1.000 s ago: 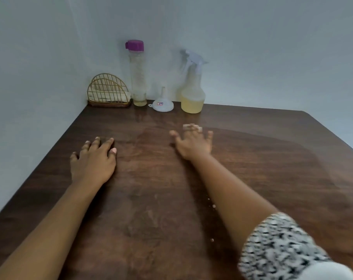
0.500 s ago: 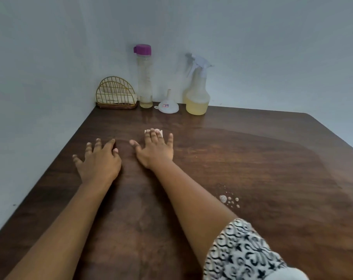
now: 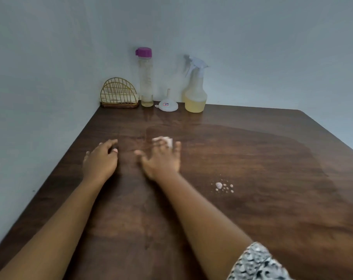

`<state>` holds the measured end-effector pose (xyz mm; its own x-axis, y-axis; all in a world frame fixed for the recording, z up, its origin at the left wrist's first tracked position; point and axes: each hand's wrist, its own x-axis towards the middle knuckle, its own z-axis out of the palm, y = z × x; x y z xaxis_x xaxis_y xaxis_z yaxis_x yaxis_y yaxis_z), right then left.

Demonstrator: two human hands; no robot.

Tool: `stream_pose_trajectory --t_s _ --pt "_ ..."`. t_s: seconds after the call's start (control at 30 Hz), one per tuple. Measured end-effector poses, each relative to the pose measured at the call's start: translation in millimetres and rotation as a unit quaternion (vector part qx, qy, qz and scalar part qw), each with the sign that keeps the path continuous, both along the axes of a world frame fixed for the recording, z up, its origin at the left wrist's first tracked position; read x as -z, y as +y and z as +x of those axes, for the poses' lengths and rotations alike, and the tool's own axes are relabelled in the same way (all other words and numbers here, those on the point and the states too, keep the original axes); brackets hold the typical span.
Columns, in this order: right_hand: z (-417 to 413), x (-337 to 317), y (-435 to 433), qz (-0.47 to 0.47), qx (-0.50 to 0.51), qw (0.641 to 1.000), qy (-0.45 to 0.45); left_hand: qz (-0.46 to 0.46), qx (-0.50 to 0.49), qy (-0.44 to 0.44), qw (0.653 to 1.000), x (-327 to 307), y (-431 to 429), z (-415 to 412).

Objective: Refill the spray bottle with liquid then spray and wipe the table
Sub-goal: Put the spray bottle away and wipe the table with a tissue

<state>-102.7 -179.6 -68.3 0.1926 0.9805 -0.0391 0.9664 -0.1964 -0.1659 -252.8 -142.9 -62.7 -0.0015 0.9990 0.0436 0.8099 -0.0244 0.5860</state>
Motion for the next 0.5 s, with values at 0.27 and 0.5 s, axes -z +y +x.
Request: stream_pose_trajectory --t_s 0.27,0.5 --pt "64 0 -51 0.013 0.037 0.999 -0.007 0.013 0.043 0.128 0.991 7 -17 -6" --pt "124 -9 -81 -0.054 0.175 0.983 -0.026 0.008 0.05 0.171 0.984 9 -25 0"
